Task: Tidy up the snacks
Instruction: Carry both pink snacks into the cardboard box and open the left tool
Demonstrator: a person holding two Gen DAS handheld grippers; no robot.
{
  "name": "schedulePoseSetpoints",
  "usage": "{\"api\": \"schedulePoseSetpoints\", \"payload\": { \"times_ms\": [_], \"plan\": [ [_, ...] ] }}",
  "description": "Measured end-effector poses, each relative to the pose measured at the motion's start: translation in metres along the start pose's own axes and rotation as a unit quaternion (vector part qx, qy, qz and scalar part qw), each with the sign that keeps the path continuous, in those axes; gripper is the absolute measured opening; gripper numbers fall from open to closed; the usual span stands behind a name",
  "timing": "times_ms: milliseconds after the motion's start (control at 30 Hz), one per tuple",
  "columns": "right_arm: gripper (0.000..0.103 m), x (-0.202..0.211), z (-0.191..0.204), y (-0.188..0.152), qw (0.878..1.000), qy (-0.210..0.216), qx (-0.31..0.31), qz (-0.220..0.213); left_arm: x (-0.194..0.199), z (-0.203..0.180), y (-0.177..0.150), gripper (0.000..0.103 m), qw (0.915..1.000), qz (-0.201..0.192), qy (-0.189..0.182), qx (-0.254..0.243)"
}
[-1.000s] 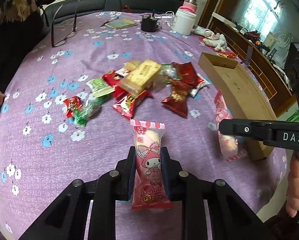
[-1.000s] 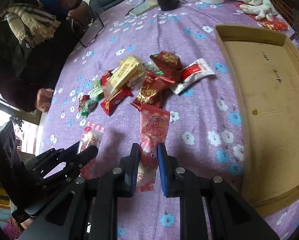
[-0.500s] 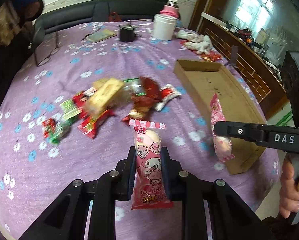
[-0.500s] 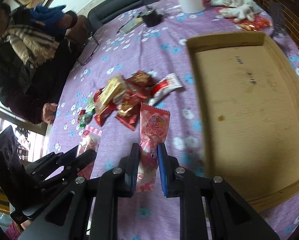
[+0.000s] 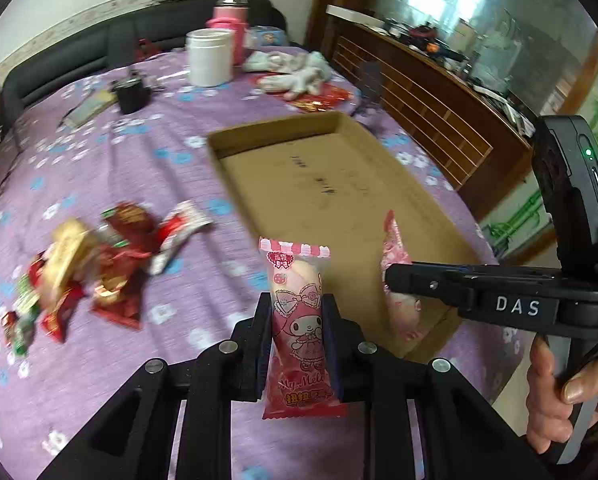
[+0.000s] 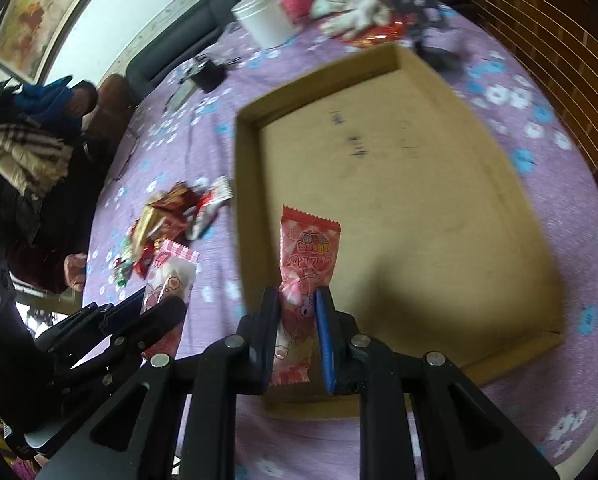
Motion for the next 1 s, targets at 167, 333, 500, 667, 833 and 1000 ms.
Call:
{"api": "schedulePoseSetpoints", "payload": {
  "times_ms": [167,333,500,667,833,1000],
  "plan": [
    [0.018,0.007,-0.029,-0.001,1.000,-0.013,-0.015,-0.001,-0.022,-0.031,0.004,0.023,0.9996,0.014,-0.018,-0.018],
    [0.018,0.007,-0.050,0.000,1.000,-0.022,-0.020,0.005,-0.043,-0.046,0.004,0.023,0.9992,0.027,-0.023,-0.018],
    [0.018,0.000,-0.058,0.000,0.999,-0.031,-0.012,0.017,-0.062,-0.049,-0.002,0.023,0.9990,0.039,-0.018,-0.015],
    [0.018,-0.007,-0.064,0.001,0.999,-0.041,-0.008,0.027,-0.073,-0.049,-0.007,0.023,0.9987,0.047,-0.013,-0.015],
    [0.019,-0.012,-0.067,0.004,0.998,-0.047,-0.008,0.034,-0.077,-0.051,-0.006,0.023,0.9985,0.048,-0.010,-0.022],
    [0.021,-0.012,-0.068,0.006,0.998,-0.049,-0.011,0.032,-0.077,-0.052,-0.005,0.023,0.9984,0.047,-0.009,-0.030]
  ]
}}
Point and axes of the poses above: each gripper's, at about its wrist camera, not at the fingertips, and x roughly against the way its jaws point, z to its left, y to its top, the point moved 9 cm from there along -x, roughly the way its jaws point
